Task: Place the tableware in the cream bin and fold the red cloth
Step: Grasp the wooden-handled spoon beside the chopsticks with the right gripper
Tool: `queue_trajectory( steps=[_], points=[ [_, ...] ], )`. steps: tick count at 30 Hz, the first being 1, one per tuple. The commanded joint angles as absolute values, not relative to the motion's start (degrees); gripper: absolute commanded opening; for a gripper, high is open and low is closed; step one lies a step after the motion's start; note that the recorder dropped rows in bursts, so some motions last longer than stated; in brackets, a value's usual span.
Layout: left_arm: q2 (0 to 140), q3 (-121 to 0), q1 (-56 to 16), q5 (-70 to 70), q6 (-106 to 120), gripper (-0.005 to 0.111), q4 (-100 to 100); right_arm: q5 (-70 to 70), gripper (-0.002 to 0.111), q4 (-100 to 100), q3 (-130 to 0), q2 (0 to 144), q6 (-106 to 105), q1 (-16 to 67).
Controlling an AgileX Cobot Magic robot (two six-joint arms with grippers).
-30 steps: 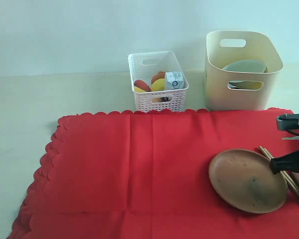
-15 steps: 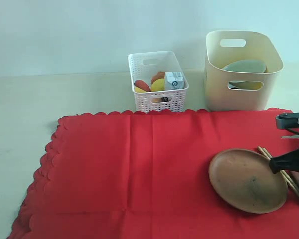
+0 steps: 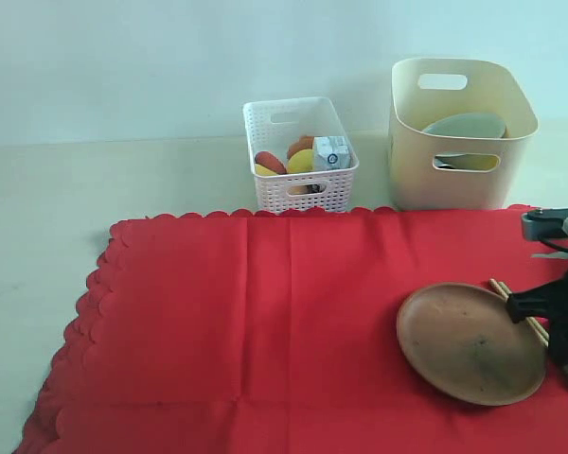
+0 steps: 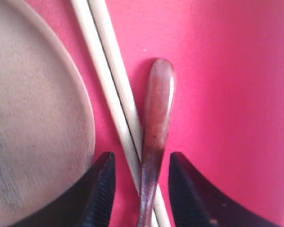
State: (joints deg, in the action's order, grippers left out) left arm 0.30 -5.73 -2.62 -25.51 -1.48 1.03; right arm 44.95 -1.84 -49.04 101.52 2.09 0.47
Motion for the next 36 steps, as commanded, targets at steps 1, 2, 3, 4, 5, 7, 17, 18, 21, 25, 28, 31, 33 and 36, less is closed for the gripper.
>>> queue_trajectory(
  steps=[1, 2, 3, 4, 5, 7, 17, 18, 21, 25, 28, 31, 33, 36],
  points=[
    [0.0, -5.59, -2.53, -24.83, -1.45, 0.0, 0.78, 44.38, 0.038, -1.77, -49.13, 100.93, 1.75, 0.35],
    [0.0, -5.59, -2.53, -24.83, -1.45, 0.0, 0.78, 44.27, 0.038, -1.77, -49.13, 100.93, 1.75, 0.35],
    [0.0, -5.59, -2.53, -24.83, -1.45, 0.0, 0.78, 44.17, 0.038, -1.77, -49.13, 100.93, 1.75, 0.35],
    [0.0, -5.59, -2.53, -24.83, -1.45, 0.0, 0.78, 44.17, 0.038, -1.77, -49.13, 100.93, 1.75, 0.35],
    [0.0, -5.59, -2.53, -24.83, -1.45, 0.0, 0.78, 44.17, 0.038, -1.77, -49.13, 100.93, 1.75, 0.35],
    [0.0, -5.59, -2.53, -24.83, -1.45, 0.0, 0.78, 44.17, 0.038, -1.77, -49.13, 100.93, 1.75, 0.35],
    [0.0, -5.59, -2.53, -24.83, -1.45, 0.0, 0.78, 44.84, 0.038, -1.77, -49.13, 104.13, 1.75, 0.35],
    [0.0, -5.59, -2.53, -24.83, -1.45, 0.0, 0.78, 44.84, 0.038, -1.77, -49.13, 104.63, 1.75, 0.35],
    [0.0, -5.59, -2.53, -24.83, -1.45, 0.0, 0.78, 44.52, 0.03, -1.77, -49.13, 104.64, 1.75, 0.35],
    [0.0, -5.59, -2.53, -24.83, -1.45, 0.0, 0.78, 45.05, 0.008, -2.02, -50.1, 103.79, 1.75, 0.35],
    [0.0, -5.59, -2.53, -24.83, -1.45, 0.0, 0.78, 45.05, 0.0, -2.45, -50.24, 102.75, 1.75, 0.35],
    [0.0, -5.59, -2.53, -24.83, -1.45, 0.0, 0.78, 45.19, 0.0, -2.62, -50.24, 101.98, 1.75, 0.35],
    [0.0, -5.59, -2.53, -24.83, -1.45, 0.0, 0.78, 45.44, 0.0, -2.62, -50.24, 101.62, 1.75, 0.35],
    [0.0, -5.59, -2.53, -24.83, -1.45, 0.0, 0.78, 45.88, 0.0, -2.62, -50.24, 101.15, 1.64, 0.35]
  ],
)
